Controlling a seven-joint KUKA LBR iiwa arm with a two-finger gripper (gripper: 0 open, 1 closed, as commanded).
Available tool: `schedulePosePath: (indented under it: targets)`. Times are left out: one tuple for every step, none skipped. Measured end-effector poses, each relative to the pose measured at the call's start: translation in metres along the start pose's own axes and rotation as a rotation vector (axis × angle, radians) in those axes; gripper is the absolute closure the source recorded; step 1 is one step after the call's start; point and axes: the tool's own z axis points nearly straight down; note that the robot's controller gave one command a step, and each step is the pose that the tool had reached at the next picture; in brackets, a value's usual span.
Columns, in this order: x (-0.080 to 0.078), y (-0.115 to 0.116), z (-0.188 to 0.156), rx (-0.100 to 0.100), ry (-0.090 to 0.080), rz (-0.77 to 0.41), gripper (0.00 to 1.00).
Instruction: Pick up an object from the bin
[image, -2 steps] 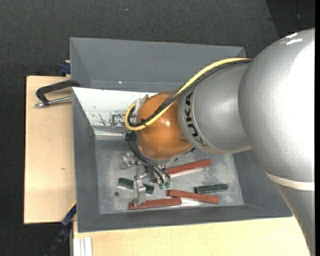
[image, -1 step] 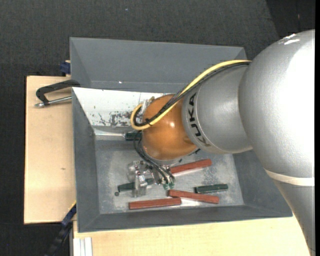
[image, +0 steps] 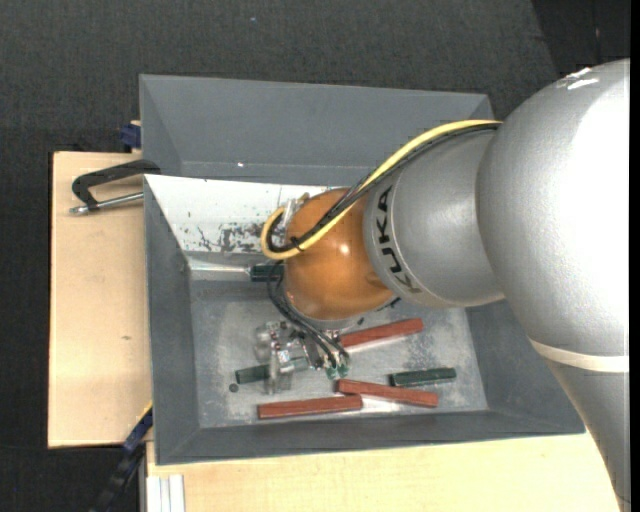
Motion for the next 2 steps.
schedulePosePath:
  targets:
    - [-0.007,0.0,-0.032,0.0,-0.003,0.002,1.0]
    - [-0.011,0.014,-0.049,0.0,-0.007,0.002,1.0]
